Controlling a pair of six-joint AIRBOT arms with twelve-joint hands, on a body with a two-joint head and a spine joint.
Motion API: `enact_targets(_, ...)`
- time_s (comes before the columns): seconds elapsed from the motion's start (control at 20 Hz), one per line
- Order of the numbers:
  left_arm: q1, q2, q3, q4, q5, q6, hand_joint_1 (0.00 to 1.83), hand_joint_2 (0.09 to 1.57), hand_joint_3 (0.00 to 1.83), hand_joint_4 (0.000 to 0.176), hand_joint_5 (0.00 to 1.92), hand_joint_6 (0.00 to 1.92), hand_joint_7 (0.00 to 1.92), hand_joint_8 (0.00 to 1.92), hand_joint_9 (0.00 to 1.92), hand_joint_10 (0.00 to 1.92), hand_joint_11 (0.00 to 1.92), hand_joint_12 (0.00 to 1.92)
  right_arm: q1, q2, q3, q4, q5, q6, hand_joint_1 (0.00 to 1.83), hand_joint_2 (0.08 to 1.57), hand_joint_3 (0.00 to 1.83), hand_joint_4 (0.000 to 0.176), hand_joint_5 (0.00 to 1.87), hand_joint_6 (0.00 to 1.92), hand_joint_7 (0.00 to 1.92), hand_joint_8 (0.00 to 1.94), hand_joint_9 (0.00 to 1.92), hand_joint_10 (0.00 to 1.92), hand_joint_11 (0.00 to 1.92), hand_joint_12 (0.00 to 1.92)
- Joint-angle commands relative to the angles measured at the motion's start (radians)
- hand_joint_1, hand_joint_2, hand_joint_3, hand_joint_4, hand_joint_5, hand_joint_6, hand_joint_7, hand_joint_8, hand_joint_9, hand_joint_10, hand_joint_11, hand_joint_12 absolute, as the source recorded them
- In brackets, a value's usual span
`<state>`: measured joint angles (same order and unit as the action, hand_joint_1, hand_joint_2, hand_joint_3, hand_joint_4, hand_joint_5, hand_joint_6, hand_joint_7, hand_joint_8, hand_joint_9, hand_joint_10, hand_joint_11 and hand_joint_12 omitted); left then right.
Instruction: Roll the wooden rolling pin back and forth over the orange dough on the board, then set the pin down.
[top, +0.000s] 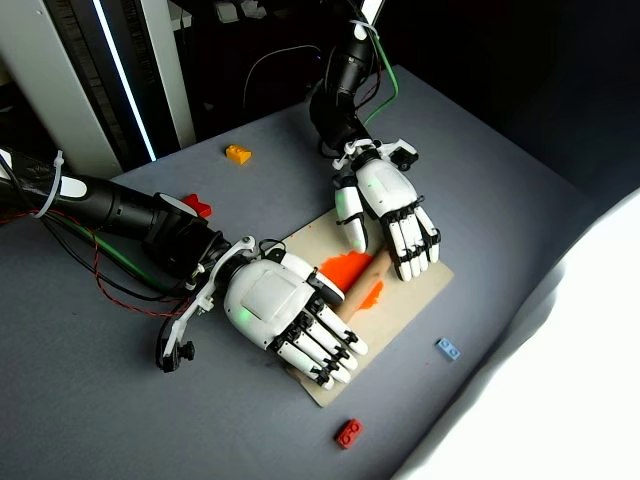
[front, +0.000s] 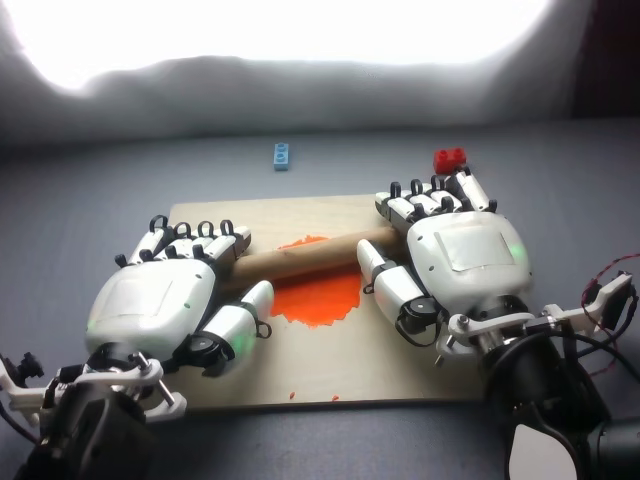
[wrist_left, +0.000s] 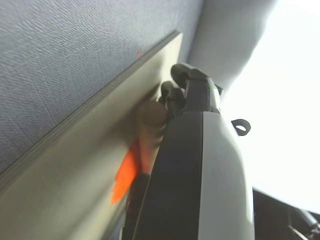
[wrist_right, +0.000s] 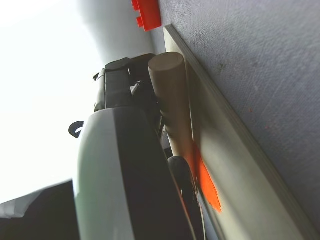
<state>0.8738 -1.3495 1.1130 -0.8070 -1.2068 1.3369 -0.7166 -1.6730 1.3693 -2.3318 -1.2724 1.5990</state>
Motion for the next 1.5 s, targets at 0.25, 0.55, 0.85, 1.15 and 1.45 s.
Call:
enact_targets(0.25,0.028,0.009,-0.024,0.031,-0.035,-0.017,0.00,1.56,0.00,0.000,0.39,0.01,0.42,0.01,0.36,0.01,0.00,0.55,-0.010,0.025,-0.033,-0.029,-0.017,-0.003,0.00,1.56,0.00,0.000,0.52,0.00,0.58,0.01,0.52,0.01,0.00,1.15)
enact_targets(0.55,0.035,0.021,-0.039,0.042,-0.035,-0.033,0.00,1.56,0.00,0.000,0.39,0.00,0.41,0.00,0.35,0.00,0.00,0.52,-0.021,0.035,-0.048,-0.029,-0.029,-0.012,0.00,1.56,0.00,0.000,0.52,0.00,0.57,0.00,0.51,0.01,0.00,1.12)
enact_targets(0.85,0.040,0.032,-0.056,0.043,-0.035,-0.041,0.00,1.56,0.00,0.000,0.40,0.01,0.43,0.01,0.37,0.01,0.00,0.55,-0.033,0.040,-0.092,-0.029,-0.083,-0.034,0.00,1.56,0.00,0.000,0.53,0.00,0.59,0.00,0.53,0.01,0.00,1.12)
enact_targets(1.15,0.051,0.056,-0.089,0.043,-0.035,-0.041,0.00,1.55,0.00,0.000,0.40,0.01,0.44,0.01,0.38,0.01,0.00,0.58,-0.042,0.041,-0.122,-0.042,-0.137,-0.059,0.00,1.56,0.00,0.000,0.52,0.00,0.58,0.00,0.53,0.01,0.00,1.14)
enact_targets(1.45,0.064,0.070,-0.115,0.060,-0.035,-0.057,0.00,1.56,0.00,0.000,0.40,0.00,0.42,0.00,0.36,0.00,0.00,0.56,-0.057,0.055,-0.173,-0.082,-0.167,-0.076,0.00,1.56,0.00,0.000,0.53,0.00,0.58,0.00,0.53,0.01,0.00,1.13)
